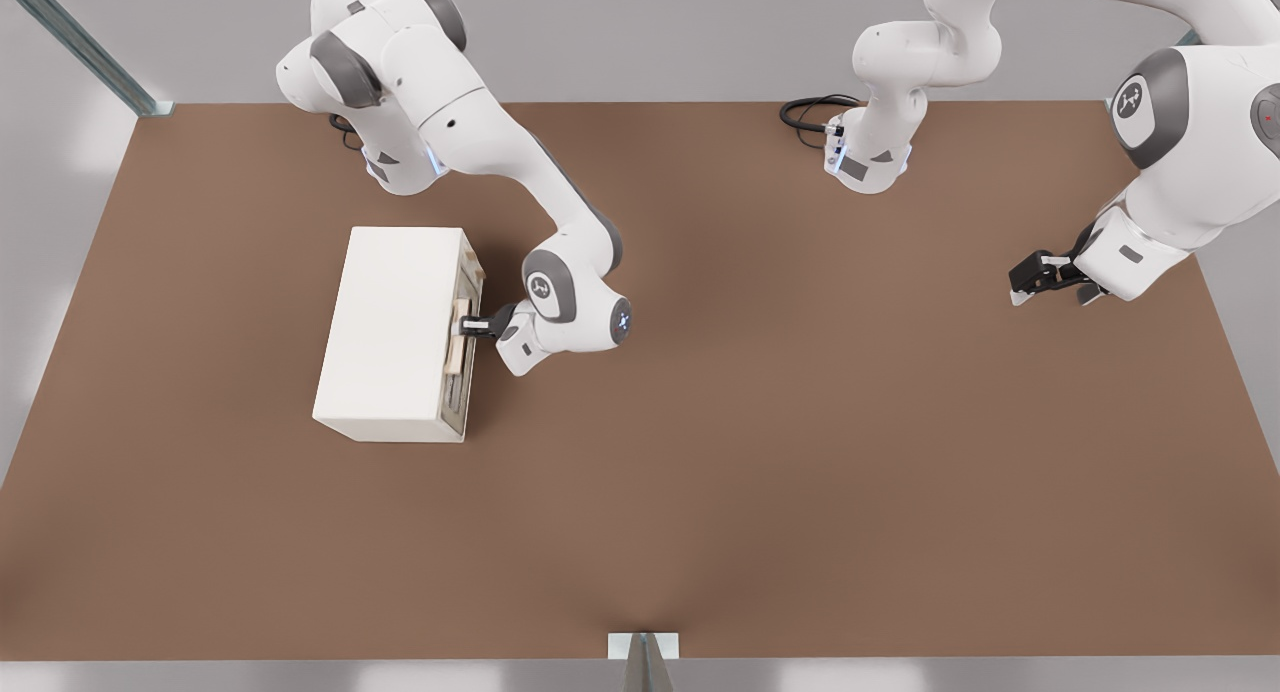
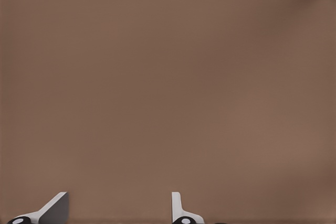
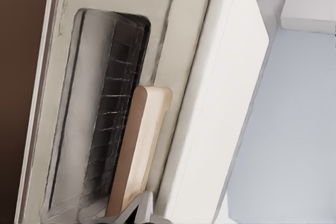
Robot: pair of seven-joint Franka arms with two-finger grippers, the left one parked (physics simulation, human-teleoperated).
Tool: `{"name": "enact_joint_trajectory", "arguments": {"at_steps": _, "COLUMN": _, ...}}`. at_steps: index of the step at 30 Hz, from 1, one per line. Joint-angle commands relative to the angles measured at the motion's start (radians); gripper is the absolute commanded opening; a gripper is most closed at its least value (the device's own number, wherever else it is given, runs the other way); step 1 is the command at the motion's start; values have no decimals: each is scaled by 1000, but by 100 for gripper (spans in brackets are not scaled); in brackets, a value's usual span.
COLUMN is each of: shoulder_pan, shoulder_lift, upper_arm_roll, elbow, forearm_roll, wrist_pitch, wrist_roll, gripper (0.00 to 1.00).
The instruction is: Keep left arm still and open the oven door with right arm
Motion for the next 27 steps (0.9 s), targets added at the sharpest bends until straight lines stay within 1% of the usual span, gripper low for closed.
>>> {"name": "enact_joint_trajectory", "arguments": {"at_steps": 1, "shoulder_pan": 7, "shoulder_lift": 0, "upper_arm_roll": 0, "elbow": 3, "forearm_roll": 4, "wrist_pitch": 4, "wrist_roll": 104, "gripper": 0}}
{"name": "enact_joint_trajectory", "arguments": {"at_steps": 5, "shoulder_pan": 63, "shoulder_lift": 0, "upper_arm_roll": 2, "elbow": 61, "forearm_roll": 19, "wrist_pitch": -19, "wrist_roll": 99, "gripper": 0}}
{"name": "enact_joint_trajectory", "arguments": {"at_steps": 7, "shoulder_pan": 66, "shoulder_lift": 3, "upper_arm_roll": 8, "elbow": 93, "forearm_roll": 85, "wrist_pitch": -21, "wrist_roll": 165, "gripper": 0}}
{"name": "enact_joint_trajectory", "arguments": {"at_steps": 9, "shoulder_pan": 52, "shoulder_lift": -51, "upper_arm_roll": 14, "elbow": 124, "forearm_roll": 142, "wrist_pitch": -25, "wrist_roll": 133, "gripper": 0}}
{"name": "enact_joint_trajectory", "arguments": {"at_steps": 11, "shoulder_pan": -61, "shoulder_lift": -184, "upper_arm_roll": 14, "elbow": 122, "forearm_roll": 320, "wrist_pitch": -10, "wrist_roll": -54, "gripper": 0}}
{"name": "enact_joint_trajectory", "arguments": {"at_steps": 12, "shoulder_pan": -167, "shoulder_lift": -256, "upper_arm_roll": 20, "elbow": 122, "forearm_roll": 436, "wrist_pitch": 24, "wrist_roll": -186, "gripper": 0}}
{"name": "enact_joint_trajectory", "arguments": {"at_steps": 13, "shoulder_pan": -272, "shoulder_lift": -302, "upper_arm_roll": 20, "elbow": 122, "forearm_roll": 495, "wrist_pitch": 36, "wrist_roll": -380, "gripper": 5}}
{"name": "enact_joint_trajectory", "arguments": {"at_steps": 14, "shoulder_pan": -307, "shoulder_lift": -344, "upper_arm_roll": 20, "elbow": 122, "forearm_roll": 492, "wrist_pitch": 51, "wrist_roll": -502, "gripper": 17}}
{"name": "enact_joint_trajectory", "arguments": {"at_steps": 15, "shoulder_pan": -336, "shoulder_lift": -385, "upper_arm_roll": 22, "elbow": 122, "forearm_roll": 492, "wrist_pitch": 58, "wrist_roll": -545, "gripper": 22}}
{"name": "enact_joint_trajectory", "arguments": {"at_steps": 16, "shoulder_pan": -393, "shoulder_lift": -410, "upper_arm_roll": 28, "elbow": 121, "forearm_roll": 496, "wrist_pitch": 61, "wrist_roll": -713, "gripper": 48}}
{"name": "enact_joint_trajectory", "arguments": {"at_steps": 17, "shoulder_pan": -417, "shoulder_lift": -437, "upper_arm_roll": 26, "elbow": 105, "forearm_roll": 510, "wrist_pitch": 128, "wrist_roll": -734, "gripper": 100}}
{"name": "enact_joint_trajectory", "arguments": {"at_steps": 18, "shoulder_pan": -417, "shoulder_lift": -454, "upper_arm_roll": 26, "elbow": 105, "forearm_roll": 509, "wrist_pitch": 171, "wrist_roll": -734, "gripper": 100}}
{"name": "enact_joint_trajectory", "arguments": {"at_steps": 19, "shoulder_pan": -417, "shoulder_lift": -473, "upper_arm_roll": 23, "elbow": 110, "forearm_roll": 512, "wrist_pitch": 163, "wrist_roll": -729, "gripper": 100}}
{"name": "enact_joint_trajectory", "arguments": {"at_steps": 20, "shoulder_pan": -417, "shoulder_lift": -477, "upper_arm_roll": -1, "elbow": 122, "forearm_roll": 512, "wrist_pitch": 163, "wrist_roll": -729, "gripper": 100}}
{"name": "enact_joint_trajectory", "arguments": {"at_steps": 21, "shoulder_pan": -421, "shoulder_lift": -477, "upper_arm_roll": -6, "elbow": 122, "forearm_roll": 512, "wrist_pitch": 166, "wrist_roll": -727, "gripper": 100}}
{"name": "enact_joint_trajectory", "arguments": {"at_steps": 22, "shoulder_pan": -393, "shoulder_lift": -459, "upper_arm_roll": -61, "elbow": 125, "forearm_roll": 510, "wrist_pitch": 166, "wrist_roll": -727, "gripper": 100}}
{"name": "enact_joint_trajectory", "arguments": {"at_steps": 26, "shoulder_pan": -436, "shoulder_lift": -444, "upper_arm_roll": -66, "elbow": 145, "forearm_roll": 515, "wrist_pitch": 171, "wrist_roll": -726, "gripper": 100}}
{"name": "enact_joint_trajectory", "arguments": {"at_steps": 27, "shoulder_pan": -437, "shoulder_lift": -444, "upper_arm_roll": -66, "elbow": 182, "forearm_roll": 515, "wrist_pitch": 170, "wrist_roll": -727, "gripper": 100}}
